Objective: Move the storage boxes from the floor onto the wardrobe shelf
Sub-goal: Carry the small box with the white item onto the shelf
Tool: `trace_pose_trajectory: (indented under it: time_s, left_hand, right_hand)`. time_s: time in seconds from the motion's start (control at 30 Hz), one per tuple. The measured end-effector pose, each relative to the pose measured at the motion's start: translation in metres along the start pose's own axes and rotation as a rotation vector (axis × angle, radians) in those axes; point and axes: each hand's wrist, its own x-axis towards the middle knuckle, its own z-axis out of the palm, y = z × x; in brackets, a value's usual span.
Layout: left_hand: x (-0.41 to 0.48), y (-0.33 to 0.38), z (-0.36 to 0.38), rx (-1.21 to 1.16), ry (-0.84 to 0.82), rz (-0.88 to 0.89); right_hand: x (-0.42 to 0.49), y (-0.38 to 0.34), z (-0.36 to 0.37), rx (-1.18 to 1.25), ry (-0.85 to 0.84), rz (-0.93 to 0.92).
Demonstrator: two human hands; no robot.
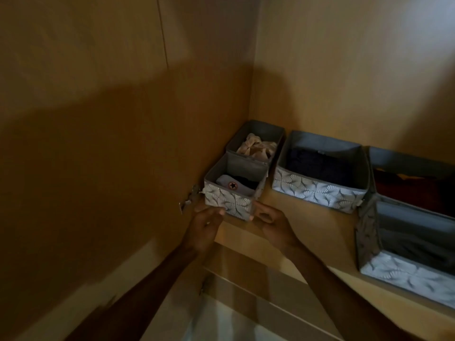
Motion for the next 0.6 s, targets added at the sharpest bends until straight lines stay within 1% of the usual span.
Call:
trace_pose_trajectory:
  time_s: [0.13, 0.27, 0.33, 0.43, 0.6]
  left_hand:
    - [-0.027, -0.004, 0.011, -0.186, 0.077, -0.1]
    - [-0.056, -0.013, 0.026, -0.326, 0.107, -0.195]
    - [-0.076, -0.021, 0.035, -0.331, 0.084, -0.207]
    - [-0.111, -0.026, 0.05, -0.316, 0.031, -0.219]
    - [-0.18, -0.027, 0.068, -0.207, 0.0, -0.186]
  right_hand:
    - [-0.048, 0.007, -0.007, 0.006, 0.104, 0.035]
    - [-0.094, 0.029, -0.013, -0.006, 0.198, 0.07]
    - [-0.121, 0.042, -0.016, -0.005, 0.25, 0.114]
    - [-0.163, 0.057, -0.023, 0.019, 0.233, 0.141]
    - [-0.232, 0.071, -0.035, -0.006, 0.236, 0.111]
